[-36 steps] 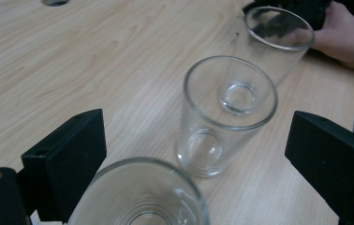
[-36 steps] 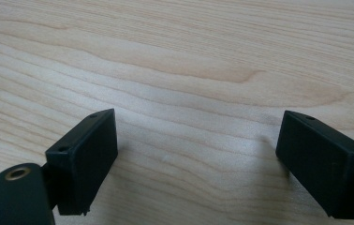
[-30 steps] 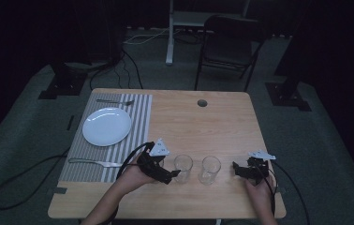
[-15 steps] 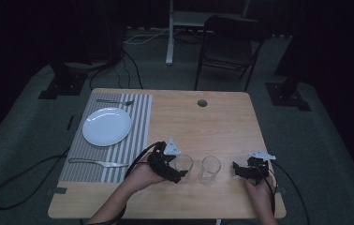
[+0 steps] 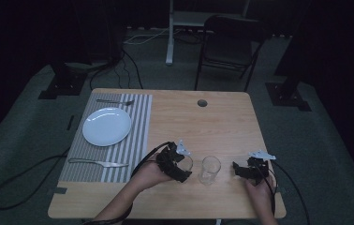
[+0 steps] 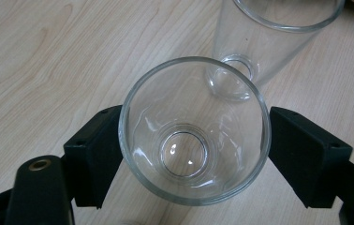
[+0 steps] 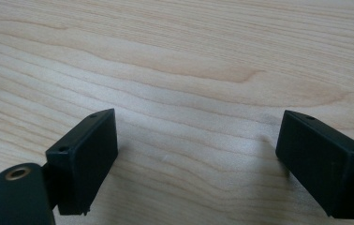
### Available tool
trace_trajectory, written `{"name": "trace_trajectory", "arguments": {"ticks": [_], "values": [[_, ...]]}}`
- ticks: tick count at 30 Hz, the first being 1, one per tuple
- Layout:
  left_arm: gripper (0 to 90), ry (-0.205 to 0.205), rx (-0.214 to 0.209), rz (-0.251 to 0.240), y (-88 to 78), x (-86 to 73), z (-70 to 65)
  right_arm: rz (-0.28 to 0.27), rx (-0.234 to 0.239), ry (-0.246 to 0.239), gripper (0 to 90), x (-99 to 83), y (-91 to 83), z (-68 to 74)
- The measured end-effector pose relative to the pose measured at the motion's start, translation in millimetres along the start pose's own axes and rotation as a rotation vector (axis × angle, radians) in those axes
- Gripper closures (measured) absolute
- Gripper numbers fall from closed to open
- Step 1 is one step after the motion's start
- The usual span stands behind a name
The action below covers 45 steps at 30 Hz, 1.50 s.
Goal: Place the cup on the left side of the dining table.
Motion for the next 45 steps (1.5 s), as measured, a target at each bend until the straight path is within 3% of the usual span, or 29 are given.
{"name": "trace_trajectory", "arguments": {"ticks": [1, 14, 27, 31, 36, 45], "values": [[28.0, -0.007, -0.003, 0.002, -0.5, 0.3, 0.7, 0.0, 0.0, 0.0, 12.6, 0.0, 0.0, 0.0], [29.1, 0.011, 0.01, 0.061, -0.3, 3.4, 0.0, 0.0, 0.0, -0.001, 12.5, 0.0, 0.0, -0.1], [29.2, 0.001, 0.024, 0.031, -3.3, 6.9, 5.7, 0.0, 0.0, 0.001, 12.6, 0.0, 0.0, 0.0], [29.2, -0.006, 0.006, 0.035, -4.2, 9.1, 7.6, 0.0, 0.0, 0.001, 12.6, 0.0, -0.1, 0.1], [29.2, -0.002, 0.021, 0.034, -6.5, 12.4, 11.0, 0.001, 0.001, 0.001, 12.6, 0.0, -0.1, 0.1], [29.2, -0.031, 0.052, 0.0, -19.5, 19.9, 26.8, 0.001, 0.0, -0.001, 12.6, 0.0, -0.1, -0.1]]}}
Point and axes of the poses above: each handheld gripper's, and its own axes: y roughly forward along the jaws, x roughly out of its top, z roughly to its left, the point moved 7 cm from there along y, roughly forward along the jaws, and after that the axes turned 4 degrees about -x, right-handed, at the moved point
